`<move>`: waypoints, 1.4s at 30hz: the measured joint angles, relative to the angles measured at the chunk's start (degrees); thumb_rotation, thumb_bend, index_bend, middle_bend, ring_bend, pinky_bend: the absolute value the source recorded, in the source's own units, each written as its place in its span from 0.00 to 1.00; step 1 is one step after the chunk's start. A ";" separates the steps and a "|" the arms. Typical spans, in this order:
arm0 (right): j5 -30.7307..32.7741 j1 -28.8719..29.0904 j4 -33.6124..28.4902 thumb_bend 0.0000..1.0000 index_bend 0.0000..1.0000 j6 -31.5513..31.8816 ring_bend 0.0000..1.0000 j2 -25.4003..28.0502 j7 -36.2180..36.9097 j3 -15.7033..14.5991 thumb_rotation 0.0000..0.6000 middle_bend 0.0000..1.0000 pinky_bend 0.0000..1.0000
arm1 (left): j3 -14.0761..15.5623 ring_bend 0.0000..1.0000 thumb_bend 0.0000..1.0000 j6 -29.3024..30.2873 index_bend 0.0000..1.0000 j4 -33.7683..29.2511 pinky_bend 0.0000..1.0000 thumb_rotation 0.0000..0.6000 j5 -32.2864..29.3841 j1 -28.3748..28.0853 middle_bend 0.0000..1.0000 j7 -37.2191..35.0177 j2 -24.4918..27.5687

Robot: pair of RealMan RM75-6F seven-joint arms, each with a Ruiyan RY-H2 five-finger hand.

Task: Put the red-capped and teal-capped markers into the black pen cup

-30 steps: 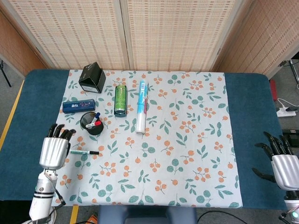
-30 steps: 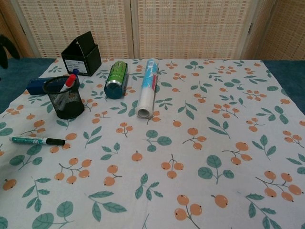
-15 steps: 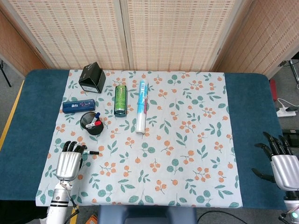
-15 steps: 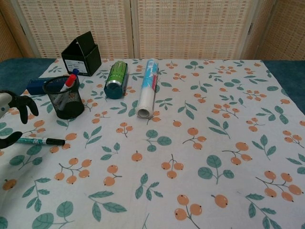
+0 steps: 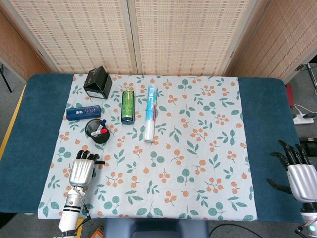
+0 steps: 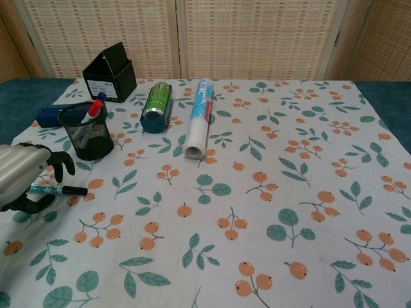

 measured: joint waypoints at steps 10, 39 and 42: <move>0.13 0.19 -0.10 0.00 0.29 -0.39 0.10 -0.05 -0.19 -0.03 1.00 0.04 0.01 | -1.50 0.22 0.34 -2.77 0.38 4.97 0.20 1.00 -0.93 -1.25 0.41 -1.00 -2.22; 0.09 0.22 0.14 0.00 0.31 -0.26 0.10 0.02 0.64 -0.02 1.00 0.04 0.01 | -2.10 0.31 0.34 4.12 0.56 3.16 0.22 1.00 4.77 0.55 0.70 -3.16 -0.64; 0.13 0.25 0.28 0.00 0.31 -0.28 0.10 0.05 1.02 0.02 1.00 0.04 0.01 | -3.48 0.31 0.34 4.85 0.56 -4.24 0.22 1.00 4.73 0.77 0.70 -3.36 3.80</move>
